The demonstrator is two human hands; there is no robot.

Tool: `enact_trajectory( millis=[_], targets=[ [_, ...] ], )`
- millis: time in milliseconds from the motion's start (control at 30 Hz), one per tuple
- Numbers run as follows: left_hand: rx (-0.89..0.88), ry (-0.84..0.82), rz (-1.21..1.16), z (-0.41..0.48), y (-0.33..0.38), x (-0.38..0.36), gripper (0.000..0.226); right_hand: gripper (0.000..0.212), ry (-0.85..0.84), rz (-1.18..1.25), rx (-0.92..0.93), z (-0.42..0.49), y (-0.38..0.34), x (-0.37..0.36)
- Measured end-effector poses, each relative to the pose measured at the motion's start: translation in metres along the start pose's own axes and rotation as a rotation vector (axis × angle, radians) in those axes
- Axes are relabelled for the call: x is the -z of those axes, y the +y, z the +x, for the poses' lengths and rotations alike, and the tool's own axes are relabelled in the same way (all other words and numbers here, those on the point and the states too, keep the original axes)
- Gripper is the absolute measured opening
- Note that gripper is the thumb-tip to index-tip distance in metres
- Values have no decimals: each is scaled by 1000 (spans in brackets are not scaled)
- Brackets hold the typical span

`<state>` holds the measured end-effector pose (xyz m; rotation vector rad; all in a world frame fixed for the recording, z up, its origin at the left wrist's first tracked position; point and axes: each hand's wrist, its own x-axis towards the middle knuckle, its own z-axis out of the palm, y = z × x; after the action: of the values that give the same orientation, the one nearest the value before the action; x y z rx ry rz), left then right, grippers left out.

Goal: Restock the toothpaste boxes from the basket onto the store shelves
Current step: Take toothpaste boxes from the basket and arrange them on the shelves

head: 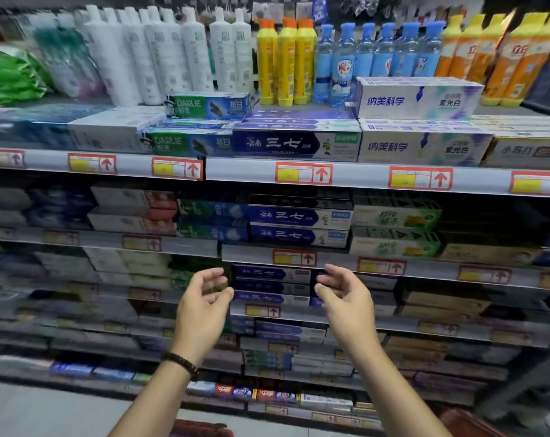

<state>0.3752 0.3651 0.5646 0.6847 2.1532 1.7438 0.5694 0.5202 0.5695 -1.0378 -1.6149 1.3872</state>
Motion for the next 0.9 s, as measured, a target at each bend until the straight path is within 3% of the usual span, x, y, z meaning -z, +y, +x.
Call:
enact_trajectory(
  millis=[433,900],
  targets=[
    [18,-126,-2,-10,-24,93,27,26,-12,25,21,-70,-1,-78],
    [61,-79,-7,-33,-76,221,27,24,-124,-49,13,-148,-3,-189]
  ],
)
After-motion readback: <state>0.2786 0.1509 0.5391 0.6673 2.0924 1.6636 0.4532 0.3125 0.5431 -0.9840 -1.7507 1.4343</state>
